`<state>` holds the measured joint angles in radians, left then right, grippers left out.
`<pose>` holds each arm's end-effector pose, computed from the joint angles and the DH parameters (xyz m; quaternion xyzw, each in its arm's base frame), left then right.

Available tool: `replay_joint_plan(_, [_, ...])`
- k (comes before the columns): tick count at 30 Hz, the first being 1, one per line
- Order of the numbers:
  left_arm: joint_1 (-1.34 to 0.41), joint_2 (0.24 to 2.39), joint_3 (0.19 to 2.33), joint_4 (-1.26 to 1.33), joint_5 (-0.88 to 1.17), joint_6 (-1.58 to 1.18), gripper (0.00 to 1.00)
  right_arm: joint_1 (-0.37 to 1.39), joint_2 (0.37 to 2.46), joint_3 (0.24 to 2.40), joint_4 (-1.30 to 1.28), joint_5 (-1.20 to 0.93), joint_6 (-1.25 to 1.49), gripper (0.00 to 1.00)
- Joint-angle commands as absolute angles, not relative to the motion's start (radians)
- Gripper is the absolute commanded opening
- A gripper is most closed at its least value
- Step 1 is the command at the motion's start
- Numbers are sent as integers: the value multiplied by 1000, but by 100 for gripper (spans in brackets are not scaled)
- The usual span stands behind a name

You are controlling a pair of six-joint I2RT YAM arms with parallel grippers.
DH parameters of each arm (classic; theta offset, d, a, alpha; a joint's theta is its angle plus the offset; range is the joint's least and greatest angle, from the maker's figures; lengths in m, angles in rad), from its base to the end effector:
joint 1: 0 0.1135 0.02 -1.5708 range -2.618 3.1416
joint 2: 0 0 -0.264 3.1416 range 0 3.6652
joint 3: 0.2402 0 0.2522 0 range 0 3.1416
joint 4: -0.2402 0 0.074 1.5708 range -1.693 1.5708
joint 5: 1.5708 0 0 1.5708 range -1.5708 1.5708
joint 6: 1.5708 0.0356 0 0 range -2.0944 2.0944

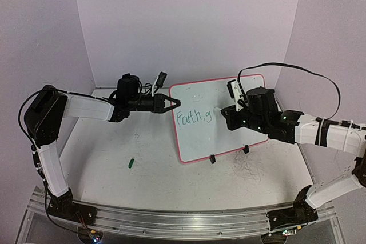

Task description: Write a sentence on the whiteboard

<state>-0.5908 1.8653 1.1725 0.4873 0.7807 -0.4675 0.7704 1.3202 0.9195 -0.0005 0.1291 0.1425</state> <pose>0.3354 -0.2551 0.2356 0.2838 0.7014 -0.5494 0.3546 0.2214 0.2085 0.2863 -0.2231 0.8024 0.1945 0.5182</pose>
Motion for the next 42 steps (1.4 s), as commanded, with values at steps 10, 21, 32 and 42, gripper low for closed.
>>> replay_joint_plan(10, [-586,1845,1188,380,685,-444,0,775,1320,901,56,108,129,0])
replay_joint_plan(21, [-588,1845,1190,379,689,-443,0,775,1336,914,73,169,179,0])
replay_joint_plan(32, [-588,1847,1191,377,690,-440,0,775,1359,932,74,173,138,0])
replay_joint_plan(42, [-588,1847,1192,376,692,-437,0,775,1381,939,84,124,129,0])
